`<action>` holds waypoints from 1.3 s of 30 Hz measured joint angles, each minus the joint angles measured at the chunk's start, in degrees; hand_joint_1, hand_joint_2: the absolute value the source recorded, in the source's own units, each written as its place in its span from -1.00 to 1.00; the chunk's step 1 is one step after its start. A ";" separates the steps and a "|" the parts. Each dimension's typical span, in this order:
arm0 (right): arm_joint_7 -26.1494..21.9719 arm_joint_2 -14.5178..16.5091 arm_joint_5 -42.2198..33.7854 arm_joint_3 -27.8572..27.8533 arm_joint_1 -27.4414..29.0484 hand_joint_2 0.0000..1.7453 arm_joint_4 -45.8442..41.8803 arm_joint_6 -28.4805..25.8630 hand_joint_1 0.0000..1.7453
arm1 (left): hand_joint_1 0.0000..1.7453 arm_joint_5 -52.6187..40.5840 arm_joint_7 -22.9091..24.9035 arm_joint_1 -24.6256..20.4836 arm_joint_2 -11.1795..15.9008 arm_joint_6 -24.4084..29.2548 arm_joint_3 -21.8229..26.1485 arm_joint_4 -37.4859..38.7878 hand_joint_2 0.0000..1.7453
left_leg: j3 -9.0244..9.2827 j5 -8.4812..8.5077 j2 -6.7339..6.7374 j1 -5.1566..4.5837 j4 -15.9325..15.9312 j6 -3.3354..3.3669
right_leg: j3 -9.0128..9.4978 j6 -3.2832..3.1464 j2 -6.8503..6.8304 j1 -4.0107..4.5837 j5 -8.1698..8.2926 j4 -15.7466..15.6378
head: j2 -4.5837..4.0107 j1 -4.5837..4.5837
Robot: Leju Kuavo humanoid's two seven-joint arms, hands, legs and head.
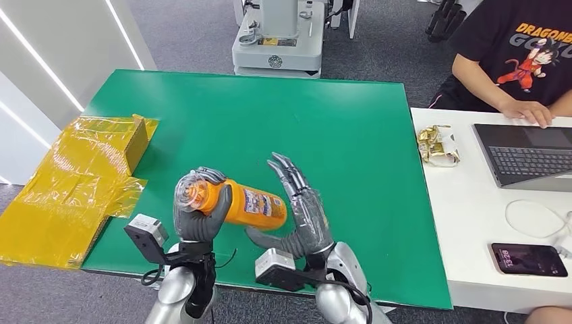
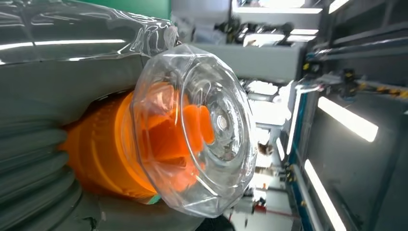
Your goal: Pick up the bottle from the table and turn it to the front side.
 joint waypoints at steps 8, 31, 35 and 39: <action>-8.83 0.21 -12.60 -0.09 3.11 1.00 -6.13 -9.75 -1.00 | 1.00 -15.31 0.12 0.75 3.17 12.84 2.22 -4.55 1.00 | 0.01 0.00 0.01 0.01 -0.02 0.00 | 0.01 -0.01 0.01 0.00 -0.01 0.01 | 0.00 0.00; -9.79 -3.09 -17.54 2.51 9.21 1.00 -17.80 -12.97 -1.00 | 1.00 -71.69 16.00 -2.29 23.09 28.10 10.92 6.46 1.00 | 0.07 0.09 0.03 0.12 -0.03 -0.14 | 0.00 -0.10 0.02 0.05 -0.03 0.05 | 0.00 -0.01; -10.18 -3.66 -18.74 2.57 9.21 1.00 -18.32 -11.97 -1.00 | 1.00 -75.30 19.89 -7.23 28.40 20.96 6.59 14.51 1.00 | 0.07 0.11 0.06 0.14 -0.03 -0.17 | -0.01 -0.13 0.06 0.07 -0.01 0.08 | 0.00 -0.01; -10.56 -4.05 -19.78 2.71 8.96 1.00 -18.42 -11.40 -1.00 | 1.00 -77.05 20.96 -11.63 32.03 15.77 3.03 22.24 1.00 | 0.06 0.11 0.09 0.14 -0.02 -0.17 | -0.02 -0.14 0.11 0.07 0.00 0.08 | 0.00 0.01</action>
